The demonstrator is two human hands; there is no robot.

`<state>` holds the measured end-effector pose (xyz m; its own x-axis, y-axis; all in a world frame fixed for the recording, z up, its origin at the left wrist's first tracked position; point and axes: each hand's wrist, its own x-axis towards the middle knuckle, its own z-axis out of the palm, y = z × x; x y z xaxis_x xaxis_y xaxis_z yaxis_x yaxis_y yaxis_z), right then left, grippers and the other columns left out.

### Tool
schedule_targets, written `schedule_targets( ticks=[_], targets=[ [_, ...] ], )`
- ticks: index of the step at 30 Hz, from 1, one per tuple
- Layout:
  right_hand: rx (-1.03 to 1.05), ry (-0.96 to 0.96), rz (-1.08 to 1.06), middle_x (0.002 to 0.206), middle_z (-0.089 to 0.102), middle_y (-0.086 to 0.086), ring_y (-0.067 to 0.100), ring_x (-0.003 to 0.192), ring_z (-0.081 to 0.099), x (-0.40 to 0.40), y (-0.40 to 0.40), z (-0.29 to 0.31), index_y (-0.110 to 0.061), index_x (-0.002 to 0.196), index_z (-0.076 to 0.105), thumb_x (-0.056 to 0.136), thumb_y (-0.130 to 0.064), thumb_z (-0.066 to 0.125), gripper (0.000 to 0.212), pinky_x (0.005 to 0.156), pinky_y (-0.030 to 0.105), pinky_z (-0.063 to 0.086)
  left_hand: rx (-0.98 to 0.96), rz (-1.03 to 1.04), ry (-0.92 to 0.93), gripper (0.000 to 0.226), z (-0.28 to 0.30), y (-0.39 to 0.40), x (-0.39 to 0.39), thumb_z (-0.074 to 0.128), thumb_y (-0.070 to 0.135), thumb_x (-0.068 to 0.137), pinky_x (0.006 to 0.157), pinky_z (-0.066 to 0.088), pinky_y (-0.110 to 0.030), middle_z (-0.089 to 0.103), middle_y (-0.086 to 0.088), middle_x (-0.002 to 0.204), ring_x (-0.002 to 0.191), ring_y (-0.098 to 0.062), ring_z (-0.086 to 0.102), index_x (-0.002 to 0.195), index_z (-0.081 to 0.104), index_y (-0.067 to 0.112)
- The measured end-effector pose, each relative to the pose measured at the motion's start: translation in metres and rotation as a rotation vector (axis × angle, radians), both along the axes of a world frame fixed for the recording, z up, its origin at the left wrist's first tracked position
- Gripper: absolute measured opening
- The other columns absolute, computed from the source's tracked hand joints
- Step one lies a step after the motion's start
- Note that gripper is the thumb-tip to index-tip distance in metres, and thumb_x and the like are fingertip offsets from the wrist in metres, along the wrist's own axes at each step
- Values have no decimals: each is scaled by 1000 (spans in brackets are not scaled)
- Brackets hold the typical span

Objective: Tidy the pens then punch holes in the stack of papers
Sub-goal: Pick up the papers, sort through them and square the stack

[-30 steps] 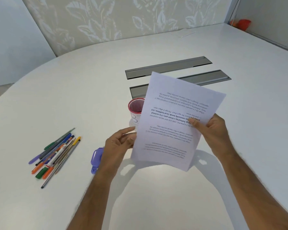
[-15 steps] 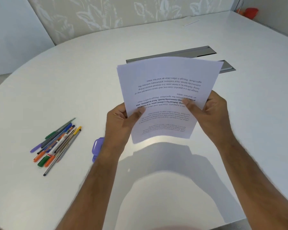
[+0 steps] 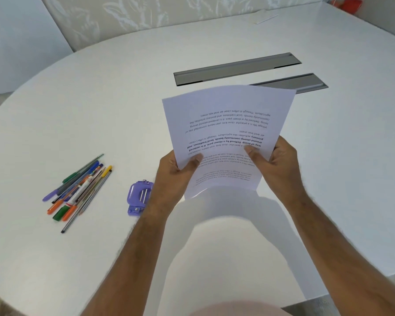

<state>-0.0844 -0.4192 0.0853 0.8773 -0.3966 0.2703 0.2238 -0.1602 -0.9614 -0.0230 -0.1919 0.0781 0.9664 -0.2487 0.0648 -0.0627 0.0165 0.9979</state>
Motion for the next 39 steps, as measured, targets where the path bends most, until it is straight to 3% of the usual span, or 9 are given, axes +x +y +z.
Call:
schedule_targets(
  ticks=[5,12,16,21,26,30,33,35,39],
  targets=[
    [-17,-31,-13,112,80,-13,12,100,78,-4,0,-2,-35,111,71,95,-21,76,22,80,24,62,-26,-13,-9,15,0,3,-2,71,32,100,73,57,-12,82,12,108,96,-5,79,112,78,36],
    [-4,-39,-8,112,80,-17,8,99,78,-9,4,-3,-41,110,71,96,-20,77,25,79,19,61,-20,7,-15,16,1,3,-5,71,34,99,74,58,-13,82,14,109,97,-5,78,114,77,36],
    [5,28,14,114,80,-15,11,103,77,-8,5,-15,-36,112,71,96,-16,77,26,86,28,63,-30,-30,23,15,-2,3,-11,72,30,100,75,57,-13,82,12,110,98,-6,78,114,77,36],
    [40,0,67,116,80,-11,12,102,78,-9,-2,-13,-29,118,69,96,-13,76,27,82,21,61,14,22,59,13,-5,8,-10,76,40,95,69,57,-12,82,14,105,92,-4,78,108,77,41],
    [8,72,98,102,83,-6,13,89,80,-12,-15,-14,-32,95,72,88,-32,83,14,79,22,62,-174,78,89,19,-4,13,-8,80,31,93,77,59,-18,83,5,110,98,-11,79,111,79,31],
    [22,105,80,96,82,-2,13,79,77,-16,-23,-24,-27,90,72,77,-48,90,31,75,27,64,-413,14,96,28,-1,15,-4,73,18,100,95,59,-35,76,0,130,118,-20,73,124,75,31],
    [168,98,116,106,82,3,17,86,76,-16,-24,-30,-23,101,76,74,-42,94,38,84,39,65,-575,-14,135,33,-2,12,-3,65,9,104,98,58,-36,72,-3,138,126,-21,68,130,72,28],
    [335,60,160,115,81,6,19,99,76,-13,-18,-34,-21,116,77,75,-30,94,45,90,39,62,-644,-13,170,36,-3,8,-3,62,6,105,101,57,-38,69,-5,142,129,-22,67,133,70,27],
    [622,-10,242,119,79,6,22,117,72,-7,-2,-37,-20,124,76,80,-17,89,46,99,40,58,-683,-24,210,38,-5,1,-6,61,3,104,101,57,-34,67,-7,144,129,-21,66,136,67,24]
  ],
)
